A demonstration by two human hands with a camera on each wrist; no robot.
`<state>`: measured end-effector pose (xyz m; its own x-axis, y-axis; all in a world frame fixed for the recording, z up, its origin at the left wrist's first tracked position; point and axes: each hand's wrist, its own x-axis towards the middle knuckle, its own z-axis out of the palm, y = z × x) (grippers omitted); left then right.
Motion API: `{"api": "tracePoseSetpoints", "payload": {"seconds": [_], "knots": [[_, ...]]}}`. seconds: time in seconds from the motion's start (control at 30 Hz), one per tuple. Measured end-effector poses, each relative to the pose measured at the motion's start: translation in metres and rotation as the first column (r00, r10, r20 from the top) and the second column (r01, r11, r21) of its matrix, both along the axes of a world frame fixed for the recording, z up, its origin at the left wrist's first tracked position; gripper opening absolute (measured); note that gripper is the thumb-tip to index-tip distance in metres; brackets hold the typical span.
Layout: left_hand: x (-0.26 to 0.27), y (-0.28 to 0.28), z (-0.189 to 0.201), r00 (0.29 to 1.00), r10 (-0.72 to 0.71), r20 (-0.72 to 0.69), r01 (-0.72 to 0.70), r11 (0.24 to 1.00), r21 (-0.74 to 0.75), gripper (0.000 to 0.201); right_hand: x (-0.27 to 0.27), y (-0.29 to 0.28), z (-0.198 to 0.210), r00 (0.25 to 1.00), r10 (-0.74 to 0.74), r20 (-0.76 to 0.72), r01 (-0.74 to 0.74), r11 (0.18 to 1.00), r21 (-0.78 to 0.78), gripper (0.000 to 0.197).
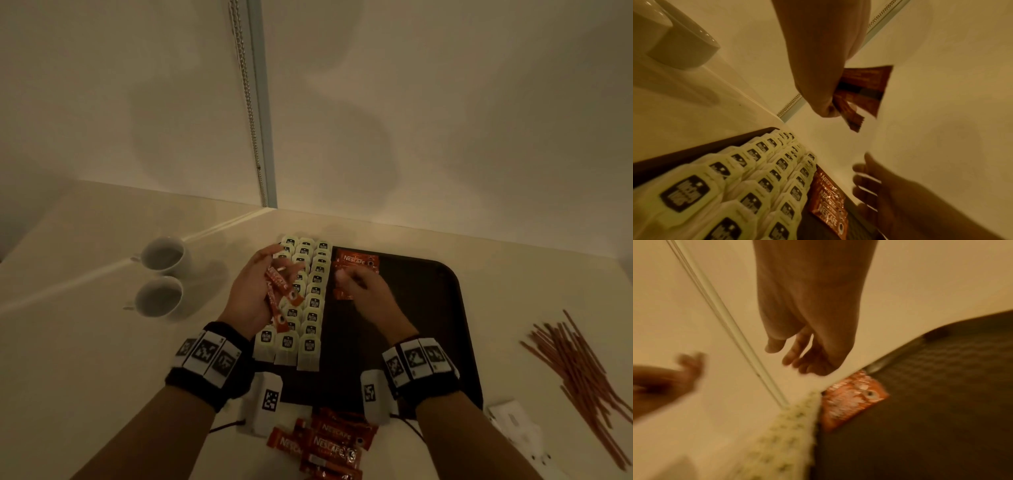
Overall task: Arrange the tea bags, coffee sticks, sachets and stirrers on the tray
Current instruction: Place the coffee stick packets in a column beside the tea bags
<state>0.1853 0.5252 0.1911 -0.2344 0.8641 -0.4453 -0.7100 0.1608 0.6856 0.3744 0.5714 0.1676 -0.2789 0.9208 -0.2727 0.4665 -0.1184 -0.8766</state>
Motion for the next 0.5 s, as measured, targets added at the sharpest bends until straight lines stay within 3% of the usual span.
{"api": "tracePoseSetpoints", "payload": {"seconds": [0.03,0.1,0.17,0.3,0.4,0.5], "knots": [[0.003,0.002,0.002,1.0,-0.002,0.015,0.001,0.999,0.038,0.024,-0.011,-0.008,0.014,0.991,0.064,-0.12,-0.076,0.992,-0.103,0.02],[0.01,0.005,0.007,0.999,-0.015,0.029,0.012,0.995,0.103,0.025,-0.031,-0.022,0.034,0.924,0.039,-0.38,-0.156,0.946,-0.282,0.03],[0.016,0.006,0.011,0.999,-0.013,0.039,0.007,0.991,0.133,0.025,-0.043,-0.03,0.043,0.888,-0.025,-0.459,-0.13,0.945,-0.301,0.028],[0.023,0.005,0.013,1.0,0.006,0.02,-0.009,0.983,0.181,0.024,-0.055,-0.03,0.042,0.963,-0.029,-0.27,0.03,1.0,-0.002,0.014],[0.027,0.001,0.01,0.999,0.011,-0.038,-0.006,0.992,0.129,0.03,-0.056,-0.029,0.043,0.986,0.005,-0.166,0.027,0.981,0.191,0.01],[0.029,-0.003,0.007,0.993,0.063,-0.101,-0.055,0.995,0.079,0.037,-0.051,-0.027,0.046,0.994,-0.003,-0.114,0.036,0.958,0.284,0.009]]}}
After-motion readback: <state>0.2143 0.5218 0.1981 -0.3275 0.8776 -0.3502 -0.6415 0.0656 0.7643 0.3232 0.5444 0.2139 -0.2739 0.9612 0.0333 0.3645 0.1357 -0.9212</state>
